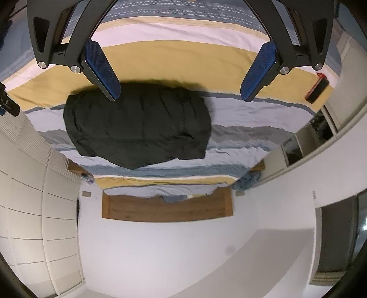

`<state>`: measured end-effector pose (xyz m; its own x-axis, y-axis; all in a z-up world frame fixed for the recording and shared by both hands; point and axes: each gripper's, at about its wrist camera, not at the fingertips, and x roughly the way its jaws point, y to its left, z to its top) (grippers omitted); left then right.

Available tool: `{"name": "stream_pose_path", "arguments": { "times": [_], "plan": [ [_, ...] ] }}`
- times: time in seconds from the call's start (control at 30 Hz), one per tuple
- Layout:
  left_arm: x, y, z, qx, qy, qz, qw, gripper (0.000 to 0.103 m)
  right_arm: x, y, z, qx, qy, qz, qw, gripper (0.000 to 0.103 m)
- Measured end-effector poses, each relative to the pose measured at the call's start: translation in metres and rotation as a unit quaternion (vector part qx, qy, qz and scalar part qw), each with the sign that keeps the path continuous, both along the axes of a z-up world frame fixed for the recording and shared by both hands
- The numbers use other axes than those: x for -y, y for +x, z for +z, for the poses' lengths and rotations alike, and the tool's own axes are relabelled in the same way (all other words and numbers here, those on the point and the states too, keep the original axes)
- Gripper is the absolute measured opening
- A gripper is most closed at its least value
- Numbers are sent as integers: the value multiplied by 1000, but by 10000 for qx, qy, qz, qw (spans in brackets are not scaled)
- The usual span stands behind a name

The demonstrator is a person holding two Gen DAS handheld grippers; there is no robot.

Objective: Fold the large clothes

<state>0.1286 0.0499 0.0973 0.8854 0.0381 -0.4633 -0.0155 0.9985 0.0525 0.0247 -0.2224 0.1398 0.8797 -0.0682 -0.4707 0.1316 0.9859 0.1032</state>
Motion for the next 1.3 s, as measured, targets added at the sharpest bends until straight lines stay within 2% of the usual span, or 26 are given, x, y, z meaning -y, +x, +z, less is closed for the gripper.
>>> {"name": "stream_pose_path", "arguments": {
  "times": [0.2, 0.57, 1.3],
  "plan": [
    [5, -11, 0, 125, 150, 43, 9998, 103, -1, -6, -4, -45, -50, -32, 10000, 78],
    [9, -15, -1, 143, 183, 53, 9997, 103, 2, -10, -12, -119, -71, -121, 9998, 78],
    [11, -7, -18, -83, 242, -47, 9997, 103, 3, -5, -25, -199, -357, -195, 9990, 78]
  ]
}}
